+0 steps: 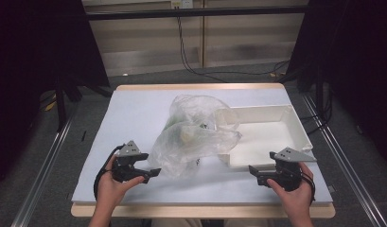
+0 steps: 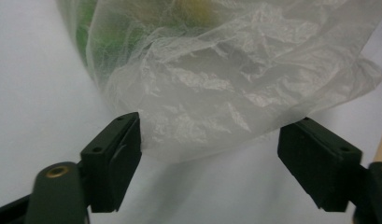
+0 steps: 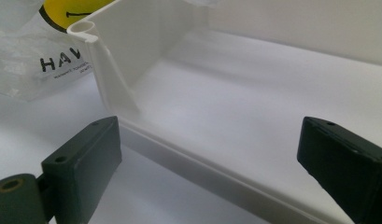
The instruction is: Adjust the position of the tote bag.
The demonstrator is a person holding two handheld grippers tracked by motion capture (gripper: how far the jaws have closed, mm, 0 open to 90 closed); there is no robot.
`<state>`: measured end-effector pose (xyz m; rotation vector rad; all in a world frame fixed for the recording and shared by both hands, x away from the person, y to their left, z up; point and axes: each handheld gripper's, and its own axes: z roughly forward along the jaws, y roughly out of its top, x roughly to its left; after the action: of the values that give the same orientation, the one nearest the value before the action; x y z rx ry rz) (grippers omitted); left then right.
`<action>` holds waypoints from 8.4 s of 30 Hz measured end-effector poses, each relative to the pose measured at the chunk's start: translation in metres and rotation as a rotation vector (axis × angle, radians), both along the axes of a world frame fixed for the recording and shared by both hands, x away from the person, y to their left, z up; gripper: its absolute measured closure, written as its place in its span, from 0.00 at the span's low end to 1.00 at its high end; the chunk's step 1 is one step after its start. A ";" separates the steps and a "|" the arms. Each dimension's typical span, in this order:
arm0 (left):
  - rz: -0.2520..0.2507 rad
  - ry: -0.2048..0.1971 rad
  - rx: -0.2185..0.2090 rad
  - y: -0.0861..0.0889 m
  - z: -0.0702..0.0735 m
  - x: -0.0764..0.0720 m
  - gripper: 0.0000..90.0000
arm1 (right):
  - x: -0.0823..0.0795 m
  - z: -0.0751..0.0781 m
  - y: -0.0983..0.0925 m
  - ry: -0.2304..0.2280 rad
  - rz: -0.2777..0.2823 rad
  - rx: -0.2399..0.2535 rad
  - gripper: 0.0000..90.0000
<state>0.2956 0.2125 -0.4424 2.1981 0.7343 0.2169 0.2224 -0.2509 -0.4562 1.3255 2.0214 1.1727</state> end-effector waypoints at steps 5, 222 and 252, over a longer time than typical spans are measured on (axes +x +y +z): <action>-0.006 -0.039 -0.003 0.001 0.005 0.000 0.50 | -0.002 0.000 0.001 0.000 0.007 -0.001 0.06; 0.198 0.004 0.010 0.027 -0.010 0.017 0.47 | 0.134 0.073 0.135 0.092 0.410 -0.079 0.98; 0.186 -0.063 -0.013 0.023 0.005 0.028 0.55 | 0.114 0.070 0.128 0.087 0.404 -0.048 0.63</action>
<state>0.3237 0.2353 -0.4371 2.1017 0.9027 0.3721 0.3360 -0.1226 -0.3867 0.9851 2.4425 1.2397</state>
